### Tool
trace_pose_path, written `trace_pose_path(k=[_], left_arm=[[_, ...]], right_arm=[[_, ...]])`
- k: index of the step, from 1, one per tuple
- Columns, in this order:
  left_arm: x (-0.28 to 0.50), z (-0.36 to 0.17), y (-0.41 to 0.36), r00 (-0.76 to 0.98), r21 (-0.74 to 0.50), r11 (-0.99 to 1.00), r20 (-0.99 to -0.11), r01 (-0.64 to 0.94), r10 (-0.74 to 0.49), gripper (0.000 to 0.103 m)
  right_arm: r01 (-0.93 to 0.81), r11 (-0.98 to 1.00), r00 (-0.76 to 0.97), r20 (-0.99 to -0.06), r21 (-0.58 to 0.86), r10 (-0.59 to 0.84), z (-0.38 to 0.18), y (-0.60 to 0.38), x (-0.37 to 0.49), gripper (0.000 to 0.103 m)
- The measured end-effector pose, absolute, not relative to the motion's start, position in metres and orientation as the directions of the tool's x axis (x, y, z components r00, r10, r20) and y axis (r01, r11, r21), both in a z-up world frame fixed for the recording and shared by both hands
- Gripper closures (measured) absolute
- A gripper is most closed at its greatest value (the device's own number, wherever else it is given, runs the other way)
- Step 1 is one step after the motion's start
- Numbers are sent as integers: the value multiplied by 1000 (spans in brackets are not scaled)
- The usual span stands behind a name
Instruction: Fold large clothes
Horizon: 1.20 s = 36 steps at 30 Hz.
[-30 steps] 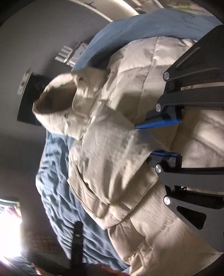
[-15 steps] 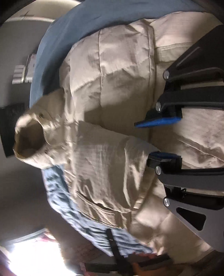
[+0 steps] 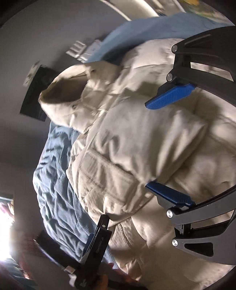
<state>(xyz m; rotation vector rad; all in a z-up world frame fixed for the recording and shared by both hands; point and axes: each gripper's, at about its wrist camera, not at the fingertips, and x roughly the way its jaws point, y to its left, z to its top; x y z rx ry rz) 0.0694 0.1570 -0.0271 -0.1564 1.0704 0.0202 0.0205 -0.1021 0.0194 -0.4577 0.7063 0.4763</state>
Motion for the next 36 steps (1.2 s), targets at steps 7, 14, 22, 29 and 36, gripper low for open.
trace_pose_path(k=[7, 14, 22, 29, 36], left_arm=[[73, -29, 153, 484, -119, 989, -873, -89, -61, 11], [74, -29, 152, 484, -124, 989, -873, -81, -70, 11], [74, -30, 151, 484, -125, 989, -872, -75, -73, 11], [74, -30, 152, 484, -126, 989, -872, -76, -75, 11], [73, -29, 152, 483, -131, 988, -872, -79, -77, 11]], right_arm=[[-596, 717, 693, -683, -362, 231, 8, -71, 15, 24], [-606, 738, 672, -688, -299, 273, 9, -84, 16, 74], [-442, 884, 746, -610, -155, 266, 52, -150, 24, 74], [-271, 962, 772, -604, -30, 198, 76, -229, 32, 74], [-144, 988, 708, -691, 61, 146, 57, -297, 40, 74]])
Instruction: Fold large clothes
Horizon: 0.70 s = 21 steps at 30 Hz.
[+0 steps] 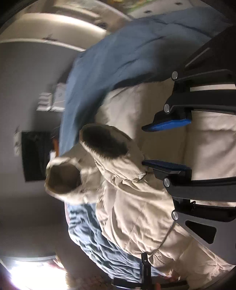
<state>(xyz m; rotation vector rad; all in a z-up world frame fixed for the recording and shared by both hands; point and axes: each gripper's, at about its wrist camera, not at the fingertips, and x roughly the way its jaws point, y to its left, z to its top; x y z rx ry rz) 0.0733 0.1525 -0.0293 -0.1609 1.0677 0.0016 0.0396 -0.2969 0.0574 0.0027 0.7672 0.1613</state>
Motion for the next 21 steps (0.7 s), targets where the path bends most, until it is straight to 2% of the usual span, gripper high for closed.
trace_pose_path(k=[4, 6, 8, 13, 21], left_arm=[[73, -29, 154, 484, -133, 988, -871, -81, -77, 11], [73, -29, 154, 485, -131, 988, -872, -82, -76, 11], [72, -29, 155, 485, -130, 988, -872, -83, -73, 11], [72, -29, 154, 484, -125, 989, -872, -82, -70, 11], [72, -29, 154, 483, -127, 988, -873, -84, -71, 11]], right_arm=[[-47, 989, 670, -730, 141, 136, 49, -339, 46, 73], [-3, 988, 663, -739, 152, 115, 47, -353, 48, 66], [39, 981, 670, -734, 188, 115, 48, -368, 50, 52], [11, 962, 682, -705, 272, 191, 46, -372, 55, 40], [-9, 918, 547, -767, 396, 336, 5, -354, 78, 38]])
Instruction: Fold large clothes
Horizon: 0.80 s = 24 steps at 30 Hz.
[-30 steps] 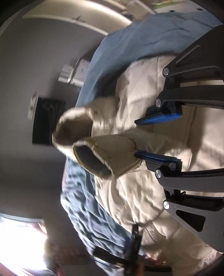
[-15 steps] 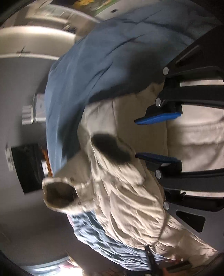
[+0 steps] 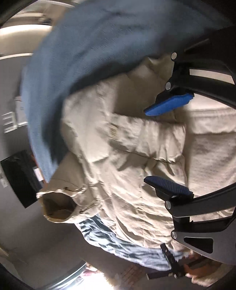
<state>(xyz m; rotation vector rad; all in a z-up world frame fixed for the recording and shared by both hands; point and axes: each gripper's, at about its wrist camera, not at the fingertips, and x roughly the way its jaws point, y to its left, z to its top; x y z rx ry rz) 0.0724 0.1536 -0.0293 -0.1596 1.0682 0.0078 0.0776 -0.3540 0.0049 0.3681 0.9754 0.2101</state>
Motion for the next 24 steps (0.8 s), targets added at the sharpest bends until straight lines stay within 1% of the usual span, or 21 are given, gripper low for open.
trace_pose_path(k=[1, 2, 3, 4, 5, 7, 8, 11, 13, 15, 20, 22, 24], left_arm=[[72, -29, 154, 482, -127, 988, -873, -84, -71, 11], [72, -29, 154, 482, -127, 988, -874, -84, -71, 11], [72, -29, 154, 480, -125, 988, -875, -87, -69, 11], [72, -30, 154, 480, -123, 988, -875, -90, -66, 11], [72, -30, 155, 479, -124, 988, -876, -94, -64, 11], [72, -31, 156, 477, -130, 987, -876, -97, -68, 10], [72, -31, 156, 477, -131, 987, -876, -97, -69, 10], [72, -31, 156, 476, -133, 986, -876, -96, -72, 10], [72, -31, 156, 475, -135, 986, -877, -95, -74, 10], [73, -31, 156, 474, -133, 987, -878, -93, -73, 10], [73, -32, 155, 472, -127, 987, -879, -93, -69, 8], [72, -30, 154, 478, -120, 988, -876, -92, -62, 8], [69, -17, 150, 493, -70, 994, -870, -87, -18, 9]], right_arm=[[0, 903, 523, -769, 430, 367, -3, -355, 79, 38], [2, 893, 505, -771, 450, 388, -9, -356, 78, 46], [1, 900, 502, -778, 436, 377, -11, -355, 76, 56], [-2, 914, 512, -785, 405, 349, -10, -354, 74, 79], [-10, 921, 523, -783, 390, 337, -7, -354, 73, 88], [-33, 910, 560, -747, 412, 359, 4, -356, 70, 95], [-50, 912, 582, -730, 408, 359, 13, -355, 68, 95], [-104, 941, 634, -707, 323, 313, 35, -346, 62, 95], [-116, 960, 645, -715, 256, 268, 40, -340, 62, 95], [-103, 972, 618, -752, 212, 229, 30, -337, 68, 95], [-59, 984, 526, -833, 169, 175, -16, -341, 81, 94], [-52, 981, 515, -837, 185, 185, -22, -343, 81, 92], [-29, 977, 508, -839, 211, 197, -16, -348, 81, 88]])
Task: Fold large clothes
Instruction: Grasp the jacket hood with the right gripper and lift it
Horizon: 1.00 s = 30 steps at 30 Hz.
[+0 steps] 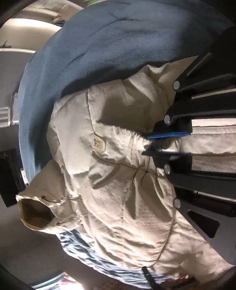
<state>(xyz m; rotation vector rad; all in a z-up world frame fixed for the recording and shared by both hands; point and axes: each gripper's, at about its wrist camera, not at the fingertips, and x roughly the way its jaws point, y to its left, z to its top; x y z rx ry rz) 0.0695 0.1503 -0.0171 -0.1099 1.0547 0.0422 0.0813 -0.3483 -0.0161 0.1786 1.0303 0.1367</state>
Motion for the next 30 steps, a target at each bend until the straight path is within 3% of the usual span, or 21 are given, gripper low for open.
trace_pose_path(k=[3, 4, 7, 11, 19, 22, 26, 30], left_arm=[[67, 21, 143, 573, -92, 995, -818, -40, -52, 7], [70, 35, 140, 593, -100, 995, -802, -25, -66, 7], [84, 66, 128, 628, -122, 992, -771, 18, -106, 7], [117, 91, 103, 655, -128, 989, -742, 73, -144, 7], [155, 23, 66, 581, -150, 986, -797, 74, -164, 7], [156, -14, 58, 537, -100, 991, -833, 90, -133, 7], [151, -31, 55, 566, -47, 989, -816, 141, -119, 6], [148, -31, 54, 567, -36, 986, -814, 164, -124, 6]], right_arm=[[-27, 974, 523, -827, 227, 207, 3, -356, 83, 66], [-40, 975, 538, -818, 218, 205, 12, -356, 85, 53], [-96, 978, 568, -796, 188, 208, 32, -350, 92, 48], [-144, 976, 611, -762, 160, 215, 48, -334, 112, 33], [-168, 975, 563, -798, 145, 215, 5, -310, 137, 33], [-180, 976, 554, -807, 125, 206, -16, -309, 141, 31], [-190, 977, 576, -796, 95, 189, -35, -306, 142, 23], [-196, 980, 594, -789, 45, 154, -17, -303, 144, 23]])
